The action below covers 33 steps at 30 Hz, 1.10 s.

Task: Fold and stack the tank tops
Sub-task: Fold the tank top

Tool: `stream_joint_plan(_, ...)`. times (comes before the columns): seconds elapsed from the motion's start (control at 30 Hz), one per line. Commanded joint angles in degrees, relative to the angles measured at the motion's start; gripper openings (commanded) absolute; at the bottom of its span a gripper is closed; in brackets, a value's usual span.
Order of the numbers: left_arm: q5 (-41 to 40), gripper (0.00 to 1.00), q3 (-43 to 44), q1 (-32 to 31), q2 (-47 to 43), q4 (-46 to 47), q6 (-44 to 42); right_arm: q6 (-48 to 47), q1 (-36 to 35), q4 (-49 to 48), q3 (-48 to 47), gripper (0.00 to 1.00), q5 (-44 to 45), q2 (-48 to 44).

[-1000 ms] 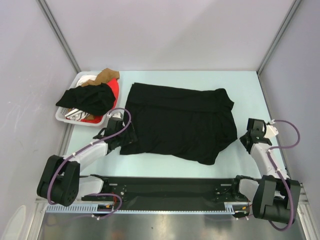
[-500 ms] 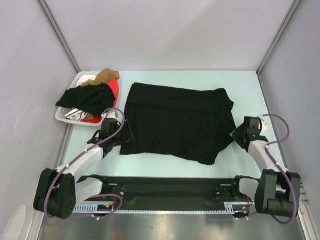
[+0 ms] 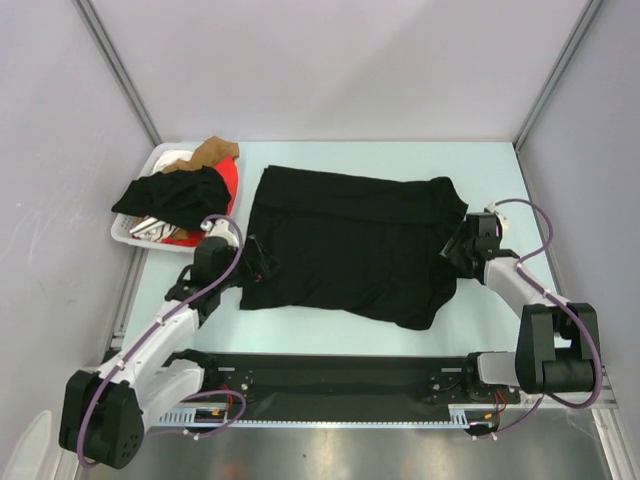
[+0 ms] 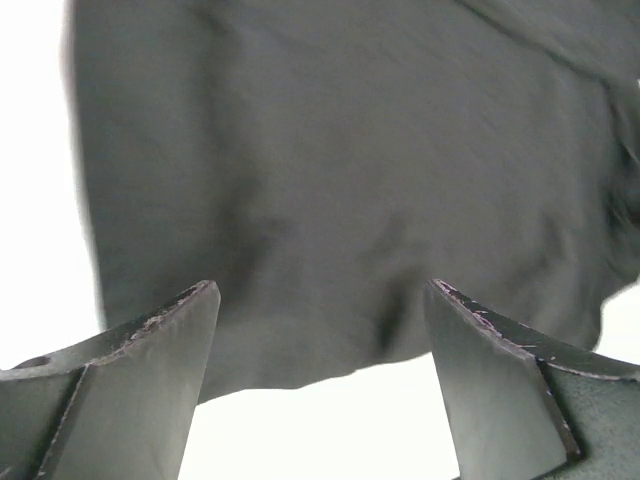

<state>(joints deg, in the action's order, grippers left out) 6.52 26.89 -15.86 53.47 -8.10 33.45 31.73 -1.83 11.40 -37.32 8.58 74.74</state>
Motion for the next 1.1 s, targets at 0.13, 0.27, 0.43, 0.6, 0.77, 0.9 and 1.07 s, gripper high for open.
stream_joint_plan(0.13, 16.8, 0.88, 5.8, -15.7, -5.6, 7.9, 17.2, -1.4, -0.5, -3.9, -4.9, 0.57, -1.4, 1.2)
stream_joint_plan(0.27, 19.7, 0.98, 12.6, -26.9, -10.5, 12.7, 27.9, -1.9, -1.3, -3.4, -5.1, 0.58, -1.1, 1.1)
stream_joint_plan(0.43, 23.7, 1.0, 23.9, -35.8, -10.1, 10.6, 31.2, -2.6, -1.1, -3.2, -4.8, 0.58, -1.1, 1.4)
stream_joint_plan(0.6, 25.7, 1.0, 20.9, -36.0, -13.1, 15.0, 31.7, -2.3, -1.2, -3.2, -4.9, 0.58, -0.7, 1.4)
stream_joint_plan(0.77, 17.1, 0.96, 31.5, -35.1, -9.3, -2.9, 20.6, -2.7, -0.2, -1.6, -5.0, 0.58, 0.6, -0.4)
stream_joint_plan(0.9, 16.0, 0.88, 31.7, -35.3, -2.2, -5.5, 13.7, -3.2, 0.3, -0.3, -4.7, 0.59, 0.7, -2.1)
stream_joint_plan(1.07, 15.4, 0.88, 27.1, -35.8, 4.1, -4.9, 8.0, -4.8, 0.8, 0.8, -5.4, 0.6, 0.8, -2.1)
